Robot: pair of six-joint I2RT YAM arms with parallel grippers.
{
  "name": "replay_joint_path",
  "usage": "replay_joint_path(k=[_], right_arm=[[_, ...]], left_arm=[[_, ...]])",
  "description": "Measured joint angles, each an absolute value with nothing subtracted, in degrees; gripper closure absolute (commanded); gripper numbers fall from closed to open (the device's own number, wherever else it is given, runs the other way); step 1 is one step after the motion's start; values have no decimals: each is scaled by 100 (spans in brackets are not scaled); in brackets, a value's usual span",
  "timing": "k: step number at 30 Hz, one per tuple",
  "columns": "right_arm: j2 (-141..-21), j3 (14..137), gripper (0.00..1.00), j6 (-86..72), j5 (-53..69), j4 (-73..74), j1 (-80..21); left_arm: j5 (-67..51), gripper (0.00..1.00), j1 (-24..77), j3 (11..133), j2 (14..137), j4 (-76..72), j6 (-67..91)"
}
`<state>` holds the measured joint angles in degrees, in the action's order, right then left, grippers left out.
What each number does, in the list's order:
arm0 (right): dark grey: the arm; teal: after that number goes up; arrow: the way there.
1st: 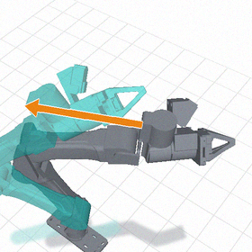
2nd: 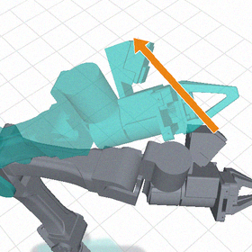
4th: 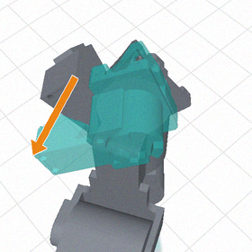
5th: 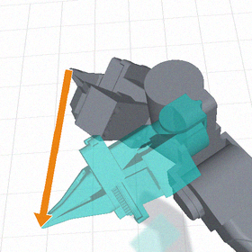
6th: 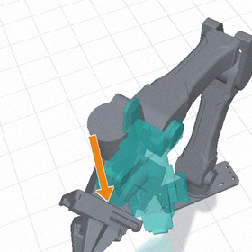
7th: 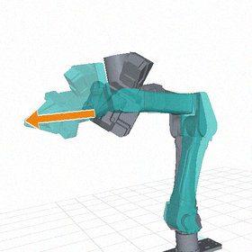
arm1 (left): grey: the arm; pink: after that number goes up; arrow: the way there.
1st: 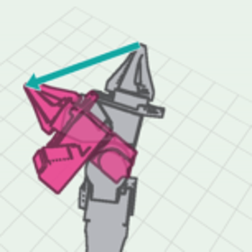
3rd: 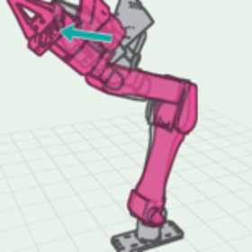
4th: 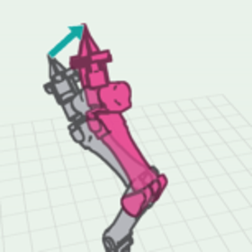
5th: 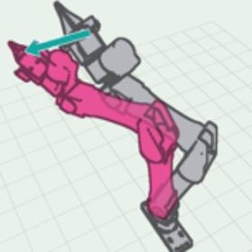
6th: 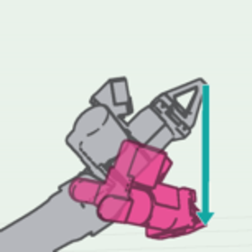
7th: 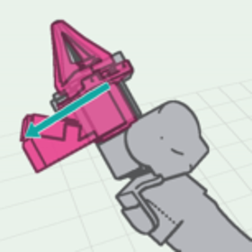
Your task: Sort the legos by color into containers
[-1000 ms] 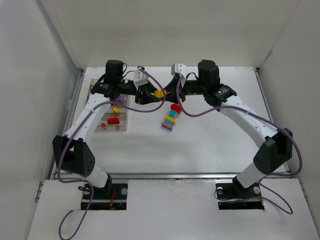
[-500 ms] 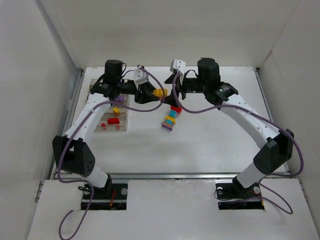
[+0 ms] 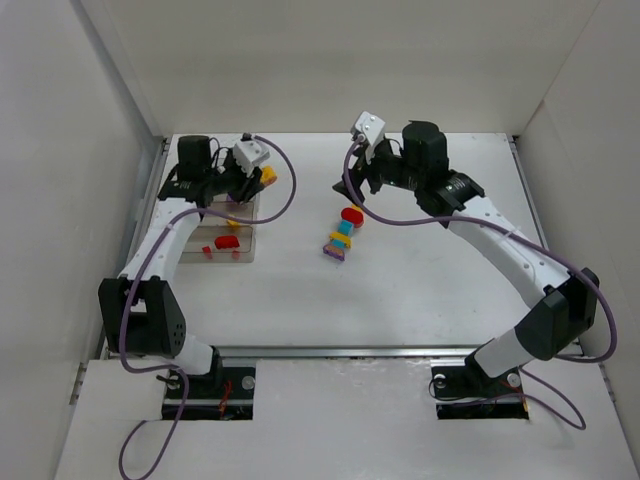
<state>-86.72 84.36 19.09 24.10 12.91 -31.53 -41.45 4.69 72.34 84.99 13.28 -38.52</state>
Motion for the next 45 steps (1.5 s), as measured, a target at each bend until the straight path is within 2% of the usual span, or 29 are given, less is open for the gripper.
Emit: replay_joint_path(k=[9, 21, 23, 24, 25, 34, 41, 44, 45], right_arm=[[-8667, 8335, 0, 1903, 2191, 1284, -3155], [-8667, 8256, 0, 1887, 2117, 1282, -3155], [-8667, 8250, 0, 1883, 2091, 1280, -3155], [-8667, 8250, 0, 1881, 2084, 1278, -3155], [-8667, 8250, 0, 1874, 2073, 1278, -3155], [-8667, 8250, 0, 1826, 2029, 1280, -3155], [-8667, 8250, 0, 1728, 1896, 1280, -3157], [-8742, 8372, 0, 1363, 1485, 1387, -3146], [-8825, 8501, 0, 1168, 1291, 1457, -3140]], left_arm=[[-2919, 100, -471, 6792, 8687, 1638, -5439], [-2628, 99, -670, 6849, 9376, 2134, -6436], [-2617, 88, -692, 6866, 9533, 2209, -6517], [-2606, 68, -707, 6869, 9588, 2257, -6556], [-2596, 64, -722, 6869, 9631, 2300, -6584], [-2602, 46, -762, 7035, 9664, 2305, -6558], [-2630, 45, -762, 7052, 9647, 2287, -6466], [-2729, 30, -740, 7052, 9500, 2209, -6285], [-2742, 28, -711, 7050, 9393, 2161, -6204]])
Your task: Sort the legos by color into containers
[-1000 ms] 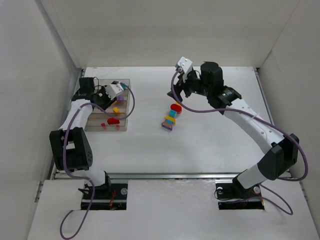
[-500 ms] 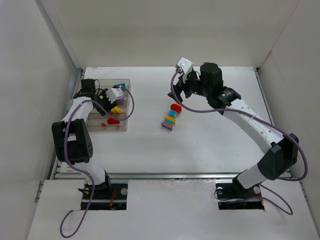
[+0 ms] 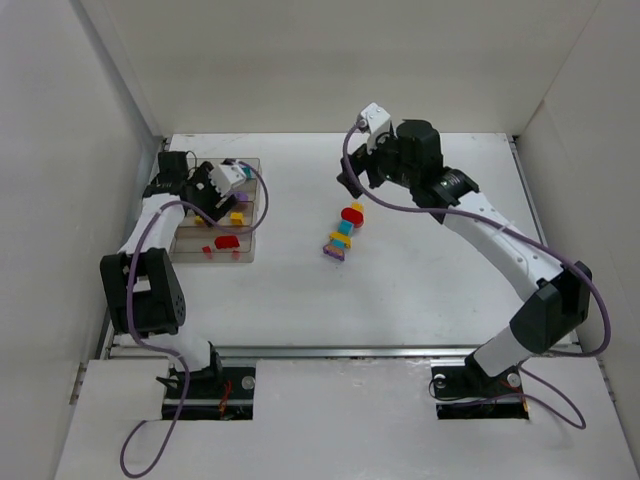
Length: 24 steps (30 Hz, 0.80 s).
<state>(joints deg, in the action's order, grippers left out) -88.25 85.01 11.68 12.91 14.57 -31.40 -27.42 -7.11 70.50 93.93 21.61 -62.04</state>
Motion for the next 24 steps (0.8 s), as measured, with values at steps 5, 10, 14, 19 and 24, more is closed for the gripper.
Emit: replay_joint_path(k=[5, 10, 14, 19, 24], right_arm=[[-9135, 8921, 0, 307, -14, 1693, -3044], [-9126, 8735, 0, -14, -829, 1704, -2934], [-9295, 8774, 0, -370, -893, 2040, -2814], [-9415, 8499, 0, -1236, -460, 2010, -2576], [-9800, 8329, 0, -2237, -82, 1909, -2471]], left_arm=[[-2823, 16, -108, 6869, 8383, 1507, -5900], [-2950, 16, 985, 6724, 7710, 974, -5177], [-2864, 16, 1579, 6724, 7896, 947, -4567], [-2648, 16, 2215, 6617, 8193, 945, -3997], [-2561, 13, 2655, 6139, 8191, 823, -3503]])
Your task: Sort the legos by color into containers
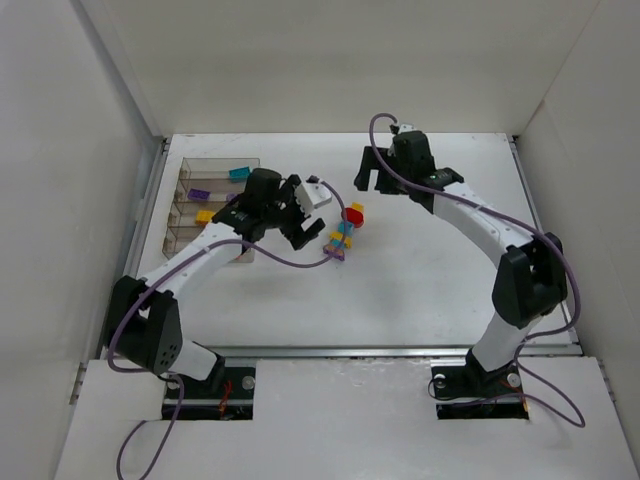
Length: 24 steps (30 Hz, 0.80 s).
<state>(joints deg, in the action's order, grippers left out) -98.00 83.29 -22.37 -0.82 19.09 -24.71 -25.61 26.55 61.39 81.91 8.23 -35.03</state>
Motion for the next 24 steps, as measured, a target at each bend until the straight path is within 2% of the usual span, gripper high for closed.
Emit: replay_joint_path(k=[9, 18, 24], right_arm=[[-10248, 8012, 0, -3055, 89, 1975, -2650], [-10280, 7872, 0, -3778, -180, 1992, -3190], [-10750, 7915, 0, -4235, -434, 2093, -3474]], left_arm=[[-2279, 13, 2740, 5148, 8042, 480, -2891], [-1918, 13, 3011, 4727, 7548, 119, -2753], [-1691, 12, 3129, 4493, 7513, -128, -2558]])
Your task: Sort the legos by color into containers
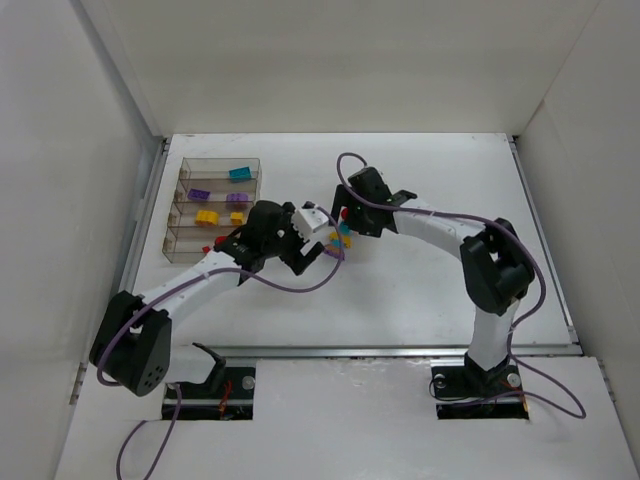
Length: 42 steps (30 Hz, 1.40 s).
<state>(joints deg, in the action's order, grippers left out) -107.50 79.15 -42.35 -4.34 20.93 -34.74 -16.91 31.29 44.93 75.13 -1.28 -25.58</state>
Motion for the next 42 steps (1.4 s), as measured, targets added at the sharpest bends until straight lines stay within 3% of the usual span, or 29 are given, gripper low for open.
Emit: replay_joint_path(k=[8, 26, 33, 42], right_arm=[[-11375, 8149, 1, -4486, -779, 2272, -3452], [-11821, 8547, 35, -4484, -541, 2307, -3452], [-11858, 8685, 68, -4362, -517, 2359, -3461], [-11854, 8770, 92, -3824, -460, 2412, -3498]], left_arm=[[-1476, 12, 3155, 4357, 7371, -224, -2440], [-1306, 12, 3124, 4351, 7258, -368, -2432], [-1304, 11, 3052, 4259, 7240, -486, -2405], [-1304, 11, 3052, 4169, 7146, -513, -2346]])
